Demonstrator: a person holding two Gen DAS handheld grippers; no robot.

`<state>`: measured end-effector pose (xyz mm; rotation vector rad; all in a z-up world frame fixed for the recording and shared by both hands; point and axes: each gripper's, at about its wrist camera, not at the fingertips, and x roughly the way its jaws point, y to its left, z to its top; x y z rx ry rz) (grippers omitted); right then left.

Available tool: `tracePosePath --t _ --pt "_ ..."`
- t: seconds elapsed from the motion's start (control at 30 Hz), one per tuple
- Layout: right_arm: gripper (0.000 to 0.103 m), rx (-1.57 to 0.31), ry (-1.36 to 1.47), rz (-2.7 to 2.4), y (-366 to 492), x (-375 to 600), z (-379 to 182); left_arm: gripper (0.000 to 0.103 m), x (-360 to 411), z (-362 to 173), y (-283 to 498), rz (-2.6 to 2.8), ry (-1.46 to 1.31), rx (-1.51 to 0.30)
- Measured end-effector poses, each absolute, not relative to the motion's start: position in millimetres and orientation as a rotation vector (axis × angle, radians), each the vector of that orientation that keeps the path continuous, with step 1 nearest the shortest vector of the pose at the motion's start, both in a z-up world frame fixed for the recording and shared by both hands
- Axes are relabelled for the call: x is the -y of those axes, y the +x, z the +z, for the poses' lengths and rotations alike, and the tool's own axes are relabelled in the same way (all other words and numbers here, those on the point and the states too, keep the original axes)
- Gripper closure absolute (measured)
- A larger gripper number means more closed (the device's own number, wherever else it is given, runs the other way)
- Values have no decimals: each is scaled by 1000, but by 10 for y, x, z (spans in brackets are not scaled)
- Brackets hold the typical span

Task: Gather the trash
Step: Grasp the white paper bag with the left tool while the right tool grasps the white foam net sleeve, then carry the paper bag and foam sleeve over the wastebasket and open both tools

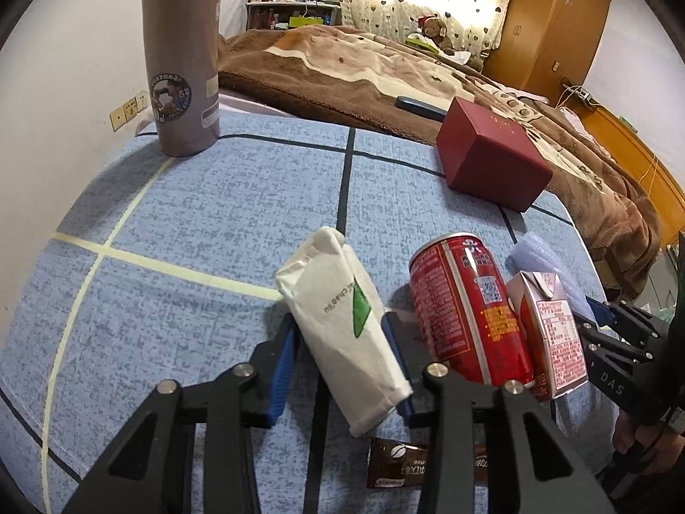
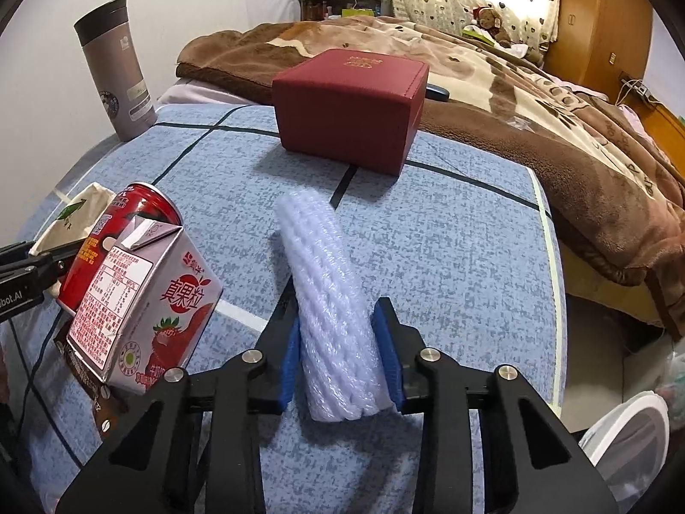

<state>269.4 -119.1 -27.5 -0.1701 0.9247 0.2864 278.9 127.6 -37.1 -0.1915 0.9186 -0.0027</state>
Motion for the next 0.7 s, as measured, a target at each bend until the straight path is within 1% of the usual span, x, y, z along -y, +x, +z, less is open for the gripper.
tracePosePath --t 0.03,0.1,0.17,0.23,0.27,0.7 --pt "71 -925 -169 286 2701 1196 -273 67 -1282 -363 2783 -1 -189 -916" --pt "72 -924 -166 286 2690 1198 -270 69 -1283 -350 2769 3 -182 -912" --pt "74 -922 -162 285 2692 1206 -266 73 -1277 -329 2748 9 -167 -903" --pt "75 -913 -156 280 2679 1214 -259 80 -1283 -311 2732 10 -161 -899" --pt "75 -911 -153 281 2673 1215 -257 81 -1282 -307 2726 11 -160 -897" --pt "77 -873 -102 265 2547 1249 -171 82 -1329 -251 2580 13 -169 -880"
